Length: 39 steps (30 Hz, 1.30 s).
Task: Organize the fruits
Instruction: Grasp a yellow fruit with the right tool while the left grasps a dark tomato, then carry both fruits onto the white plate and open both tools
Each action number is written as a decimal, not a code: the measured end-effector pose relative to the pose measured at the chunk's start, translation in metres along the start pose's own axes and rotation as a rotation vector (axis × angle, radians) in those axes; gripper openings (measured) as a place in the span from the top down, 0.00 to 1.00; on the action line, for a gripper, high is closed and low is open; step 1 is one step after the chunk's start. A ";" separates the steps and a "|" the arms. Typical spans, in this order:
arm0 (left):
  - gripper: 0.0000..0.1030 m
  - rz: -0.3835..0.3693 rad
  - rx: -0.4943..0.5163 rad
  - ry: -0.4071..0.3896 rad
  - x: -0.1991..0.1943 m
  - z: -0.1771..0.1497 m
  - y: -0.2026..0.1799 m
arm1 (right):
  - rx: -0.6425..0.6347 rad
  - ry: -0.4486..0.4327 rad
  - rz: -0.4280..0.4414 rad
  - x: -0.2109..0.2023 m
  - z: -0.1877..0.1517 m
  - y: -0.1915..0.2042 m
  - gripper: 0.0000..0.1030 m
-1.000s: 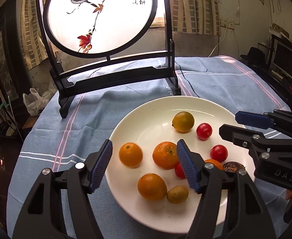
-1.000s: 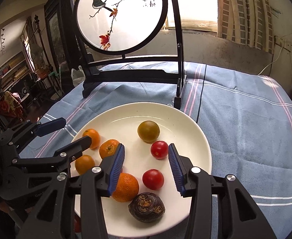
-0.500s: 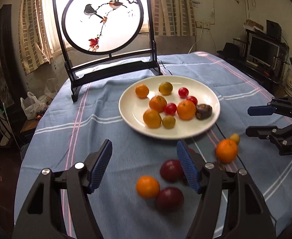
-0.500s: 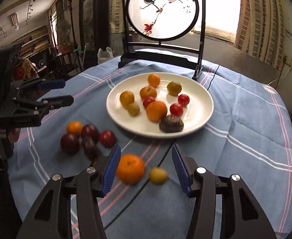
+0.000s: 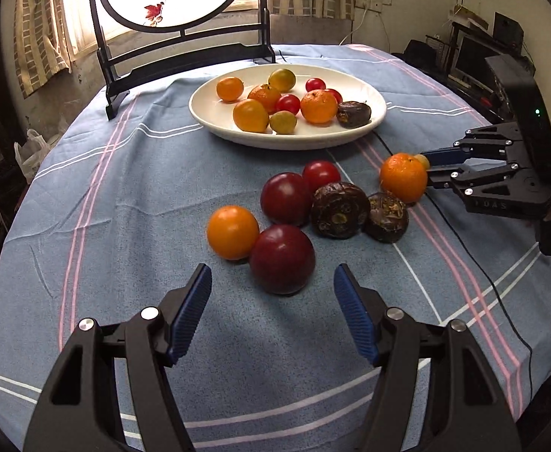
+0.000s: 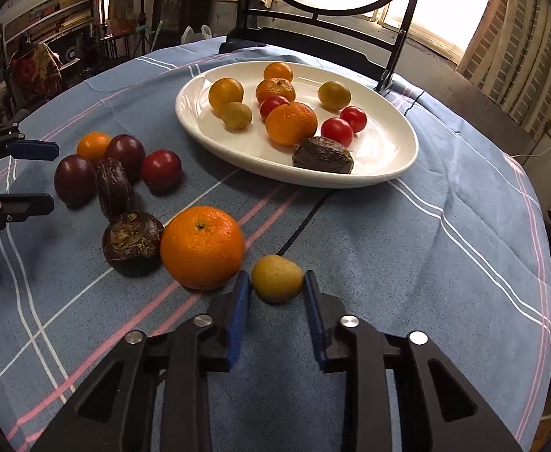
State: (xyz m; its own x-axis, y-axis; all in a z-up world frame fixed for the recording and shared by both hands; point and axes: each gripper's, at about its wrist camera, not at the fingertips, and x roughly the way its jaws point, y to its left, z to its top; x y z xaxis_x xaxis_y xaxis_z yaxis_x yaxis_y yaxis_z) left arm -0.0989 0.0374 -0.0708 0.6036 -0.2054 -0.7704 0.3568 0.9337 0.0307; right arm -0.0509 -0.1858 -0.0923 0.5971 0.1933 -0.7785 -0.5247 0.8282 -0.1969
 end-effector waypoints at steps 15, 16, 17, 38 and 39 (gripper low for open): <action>0.62 0.015 -0.038 0.028 0.017 0.016 -0.010 | 0.037 -0.058 0.062 -0.027 -0.006 0.006 0.73; 0.62 0.012 -0.030 0.028 0.015 0.014 -0.011 | 0.040 -0.061 0.071 -0.029 -0.007 0.006 0.73; 0.63 0.007 -0.024 0.028 0.014 0.013 -0.012 | 0.045 -0.065 0.081 -0.031 -0.008 0.007 0.73; 0.62 0.191 -0.112 -0.224 0.000 0.140 -0.028 | 0.254 -0.304 0.035 -0.053 0.078 -0.013 0.73; 0.63 0.201 -0.118 -0.218 0.005 0.143 -0.027 | 0.257 -0.305 0.026 -0.049 0.084 -0.014 0.73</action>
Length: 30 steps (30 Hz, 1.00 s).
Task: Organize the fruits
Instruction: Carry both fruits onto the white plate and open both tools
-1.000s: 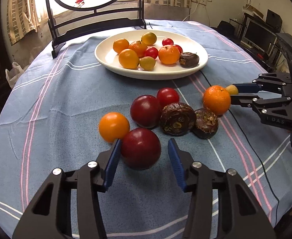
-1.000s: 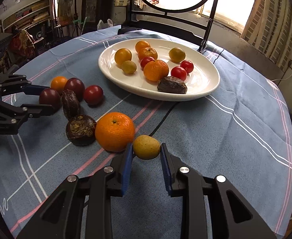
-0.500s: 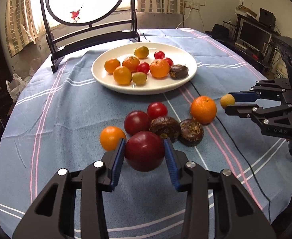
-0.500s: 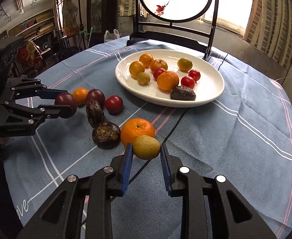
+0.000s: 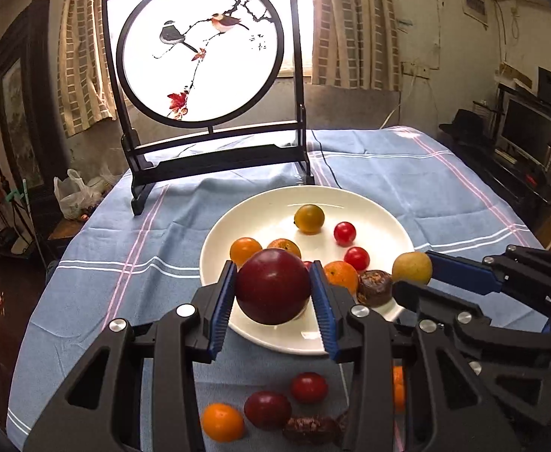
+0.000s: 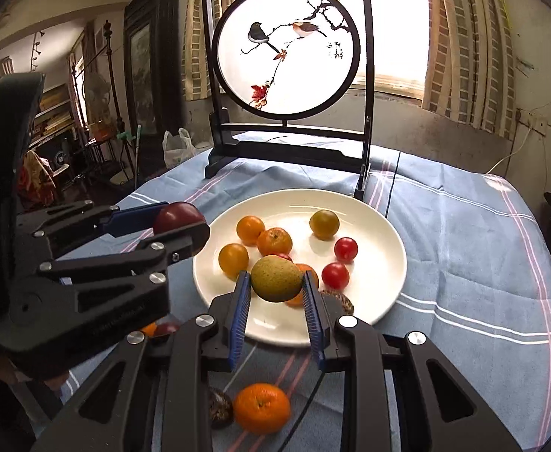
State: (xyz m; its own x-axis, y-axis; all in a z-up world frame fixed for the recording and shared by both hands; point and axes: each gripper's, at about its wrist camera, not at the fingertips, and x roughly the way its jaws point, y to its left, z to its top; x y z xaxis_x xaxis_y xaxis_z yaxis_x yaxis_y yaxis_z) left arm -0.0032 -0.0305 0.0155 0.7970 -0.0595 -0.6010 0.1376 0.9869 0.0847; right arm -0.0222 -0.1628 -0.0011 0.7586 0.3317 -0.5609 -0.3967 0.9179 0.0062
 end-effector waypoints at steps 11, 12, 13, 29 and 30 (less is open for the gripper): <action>0.62 0.075 -0.072 0.077 0.065 0.018 0.028 | 0.077 0.027 -0.050 0.055 0.026 -0.028 0.73; 0.62 0.077 -0.076 0.081 0.069 0.018 0.030 | 0.080 0.033 -0.049 0.059 0.028 -0.030 0.73; 0.62 0.076 -0.076 0.085 0.074 0.019 0.031 | 0.081 0.040 -0.048 0.063 0.029 -0.031 0.73; 0.62 0.056 -0.046 0.088 0.096 0.025 0.027 | 0.091 0.084 -0.056 0.096 0.038 -0.040 0.73; 0.62 0.057 -0.044 0.087 0.097 0.026 0.027 | 0.091 0.083 -0.057 0.097 0.039 -0.040 0.73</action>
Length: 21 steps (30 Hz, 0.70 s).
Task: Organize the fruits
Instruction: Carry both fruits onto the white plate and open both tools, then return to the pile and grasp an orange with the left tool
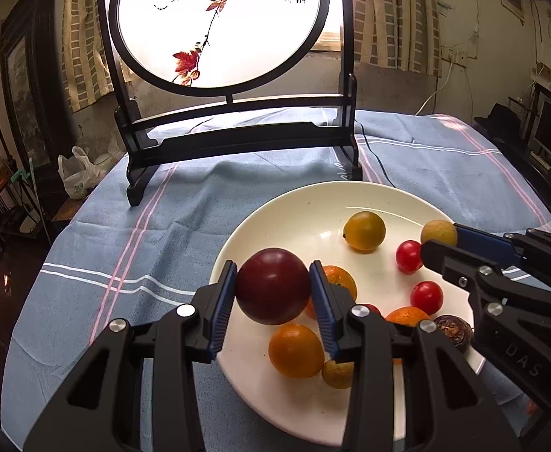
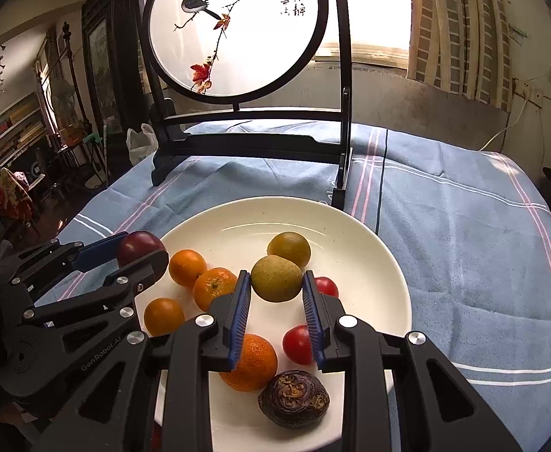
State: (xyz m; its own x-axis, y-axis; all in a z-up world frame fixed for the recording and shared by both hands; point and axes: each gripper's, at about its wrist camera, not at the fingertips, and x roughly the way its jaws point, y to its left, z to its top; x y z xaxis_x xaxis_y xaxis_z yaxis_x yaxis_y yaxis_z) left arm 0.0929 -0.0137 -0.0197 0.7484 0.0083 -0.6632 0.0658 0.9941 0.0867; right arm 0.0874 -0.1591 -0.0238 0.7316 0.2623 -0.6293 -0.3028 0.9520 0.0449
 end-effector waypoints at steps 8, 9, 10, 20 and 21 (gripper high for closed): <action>0.59 -0.002 0.020 0.033 0.010 0.002 -0.003 | -0.013 0.042 -0.021 0.015 0.006 -0.001 0.63; 0.48 0.005 0.019 0.027 0.010 0.002 -0.003 | -0.010 0.031 -0.027 0.014 0.007 -0.002 0.55; 0.41 0.017 0.015 0.013 0.008 0.002 -0.002 | -0.006 0.018 -0.034 0.012 0.007 -0.003 0.55; 0.39 0.000 0.008 -0.020 -0.008 0.001 0.004 | 0.013 0.015 -0.028 -0.003 0.001 -0.011 0.55; 0.39 0.001 0.010 -0.022 -0.012 0.000 0.005 | 0.012 0.016 -0.023 -0.007 -0.001 -0.010 0.55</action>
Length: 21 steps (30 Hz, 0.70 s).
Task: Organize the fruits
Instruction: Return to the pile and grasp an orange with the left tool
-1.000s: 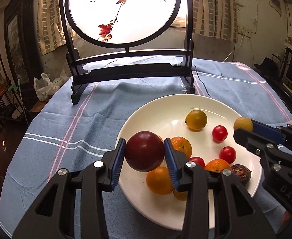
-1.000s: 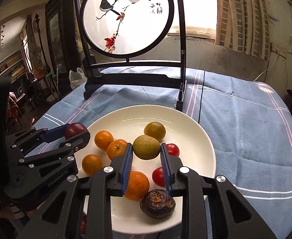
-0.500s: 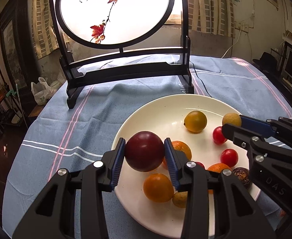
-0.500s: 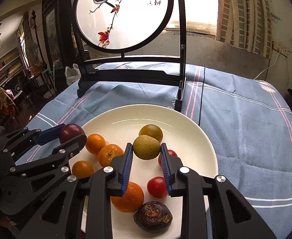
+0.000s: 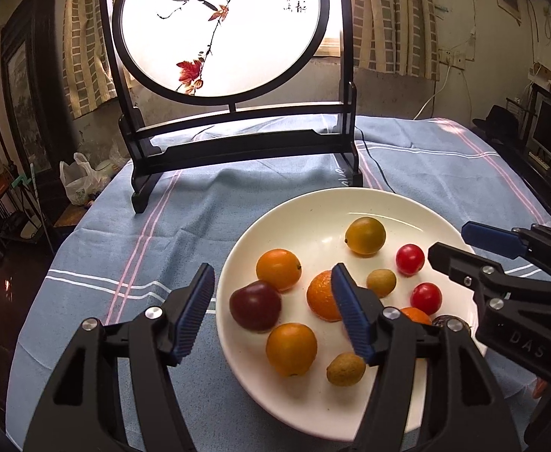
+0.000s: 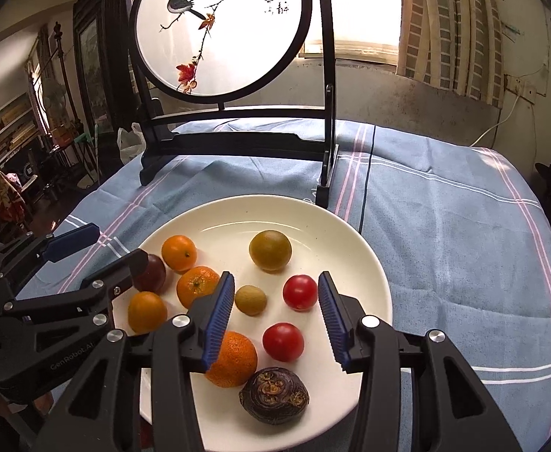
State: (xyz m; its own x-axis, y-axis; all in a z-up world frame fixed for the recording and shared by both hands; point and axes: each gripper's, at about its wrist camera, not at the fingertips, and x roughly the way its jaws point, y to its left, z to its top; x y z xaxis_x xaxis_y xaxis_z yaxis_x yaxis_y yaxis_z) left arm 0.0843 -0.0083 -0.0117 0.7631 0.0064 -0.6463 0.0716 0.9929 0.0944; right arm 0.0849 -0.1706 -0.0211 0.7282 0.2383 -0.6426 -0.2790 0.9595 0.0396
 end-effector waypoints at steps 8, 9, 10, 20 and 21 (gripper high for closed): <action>0.37 -0.041 0.020 -0.046 -0.056 -0.032 0.022 | -0.129 -0.015 0.083 -0.059 -0.041 0.023 0.47; 0.35 -0.040 0.025 -0.048 -0.064 -0.038 0.026 | -0.160 -0.017 0.085 -0.069 -0.050 0.026 0.46; 0.34 -0.043 0.027 -0.049 -0.072 -0.045 0.030 | -0.189 -0.012 0.091 -0.077 -0.060 0.029 0.46; 0.32 -0.081 0.093 0.017 -0.114 -0.124 0.056 | -0.286 0.144 0.228 -0.106 -0.154 0.072 0.48; 0.32 -0.086 0.105 0.025 -0.115 -0.129 0.056 | -0.299 0.159 0.233 -0.102 -0.158 0.078 0.49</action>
State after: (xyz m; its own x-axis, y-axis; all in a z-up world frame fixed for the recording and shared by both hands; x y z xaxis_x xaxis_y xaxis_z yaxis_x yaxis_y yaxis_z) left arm -0.0823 0.0619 -0.0302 0.7350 -0.0735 -0.6740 0.2040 0.9720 0.1163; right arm -0.1099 -0.1436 -0.0738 0.5243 0.3955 -0.7541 -0.6119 0.7908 -0.0107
